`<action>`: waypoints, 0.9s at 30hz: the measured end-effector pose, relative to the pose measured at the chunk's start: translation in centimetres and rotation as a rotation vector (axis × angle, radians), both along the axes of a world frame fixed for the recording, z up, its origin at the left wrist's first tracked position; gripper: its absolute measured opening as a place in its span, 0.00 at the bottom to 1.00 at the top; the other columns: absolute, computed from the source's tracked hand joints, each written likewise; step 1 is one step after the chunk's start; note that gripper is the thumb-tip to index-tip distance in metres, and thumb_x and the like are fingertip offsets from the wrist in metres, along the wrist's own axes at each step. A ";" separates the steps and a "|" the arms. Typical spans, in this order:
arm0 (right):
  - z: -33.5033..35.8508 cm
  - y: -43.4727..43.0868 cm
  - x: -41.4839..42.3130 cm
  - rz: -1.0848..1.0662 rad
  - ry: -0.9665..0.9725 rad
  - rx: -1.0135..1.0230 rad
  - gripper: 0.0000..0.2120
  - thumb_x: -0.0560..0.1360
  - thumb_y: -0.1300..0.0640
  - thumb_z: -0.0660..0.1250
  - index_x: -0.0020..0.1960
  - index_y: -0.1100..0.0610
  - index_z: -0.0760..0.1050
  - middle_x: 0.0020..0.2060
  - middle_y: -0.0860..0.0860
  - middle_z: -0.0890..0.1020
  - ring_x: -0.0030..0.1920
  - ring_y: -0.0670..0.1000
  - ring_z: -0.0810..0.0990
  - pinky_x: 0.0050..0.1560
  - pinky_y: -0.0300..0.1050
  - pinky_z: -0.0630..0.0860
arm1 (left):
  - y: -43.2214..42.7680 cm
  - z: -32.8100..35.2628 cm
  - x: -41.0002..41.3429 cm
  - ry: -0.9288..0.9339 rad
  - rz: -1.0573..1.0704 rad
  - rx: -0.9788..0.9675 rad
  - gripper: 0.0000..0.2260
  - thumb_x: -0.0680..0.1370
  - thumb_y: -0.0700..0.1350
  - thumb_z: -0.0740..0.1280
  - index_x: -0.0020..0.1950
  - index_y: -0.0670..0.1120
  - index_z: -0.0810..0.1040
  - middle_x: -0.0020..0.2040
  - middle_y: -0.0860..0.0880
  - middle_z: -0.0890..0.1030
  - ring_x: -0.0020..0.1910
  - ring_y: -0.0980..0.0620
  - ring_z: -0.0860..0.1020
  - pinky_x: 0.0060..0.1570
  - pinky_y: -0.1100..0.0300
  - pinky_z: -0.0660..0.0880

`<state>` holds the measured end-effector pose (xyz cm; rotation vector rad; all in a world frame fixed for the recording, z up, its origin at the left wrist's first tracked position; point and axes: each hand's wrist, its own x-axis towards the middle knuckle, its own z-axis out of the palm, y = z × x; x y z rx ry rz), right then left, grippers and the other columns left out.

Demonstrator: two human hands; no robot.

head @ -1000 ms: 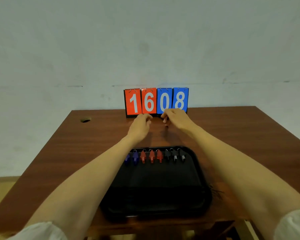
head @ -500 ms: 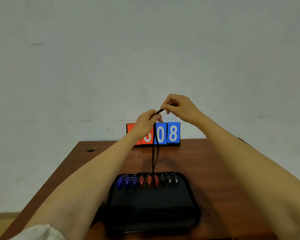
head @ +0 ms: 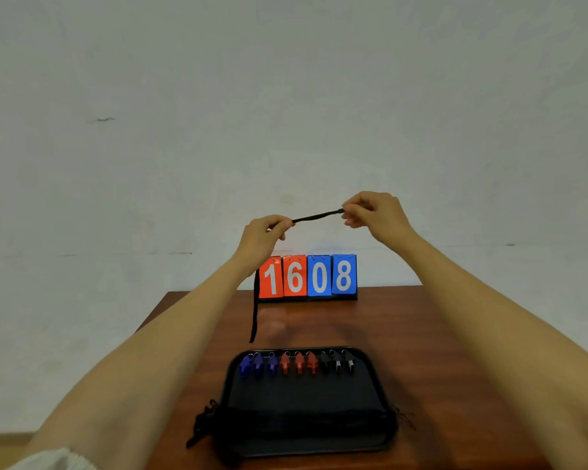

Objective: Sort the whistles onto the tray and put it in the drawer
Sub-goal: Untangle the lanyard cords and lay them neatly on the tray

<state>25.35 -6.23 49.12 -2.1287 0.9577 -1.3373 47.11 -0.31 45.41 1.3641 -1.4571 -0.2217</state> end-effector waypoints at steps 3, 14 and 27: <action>-0.7 0.0 -0.3 -0.025 0.066 -0.007 0.09 0.80 0.61 0.60 0.54 0.62 0.77 0.44 0.55 0.83 0.43 0.51 0.83 0.47 0.37 0.80 | 0.6 -0.6 0.8 -0.051 0.034 0.034 0.12 0.81 0.48 0.60 0.59 0.44 0.79 0.41 0.51 0.78 0.39 0.57 0.73 0.39 0.67 0.69; -4.9 -1.7 -2.6 -0.342 0.155 0.071 0.10 0.76 0.52 0.67 0.44 0.58 0.76 0.33 0.50 0.82 0.37 0.50 0.83 0.46 0.52 0.81 | 3.1 -4.5 4.9 -0.250 0.128 0.204 0.14 0.81 0.49 0.61 0.59 0.43 0.80 0.47 0.47 0.81 0.47 0.51 0.76 0.47 0.61 0.69; -12.7 -1.4 -4.7 -0.457 0.333 0.245 0.09 0.79 0.55 0.60 0.47 0.59 0.76 0.41 0.53 0.84 0.43 0.54 0.81 0.41 0.44 0.72 | 4.5 -11.5 7.0 -0.385 0.303 0.404 0.12 0.81 0.48 0.59 0.57 0.46 0.80 0.45 0.48 0.81 0.43 0.50 0.76 0.43 0.58 0.72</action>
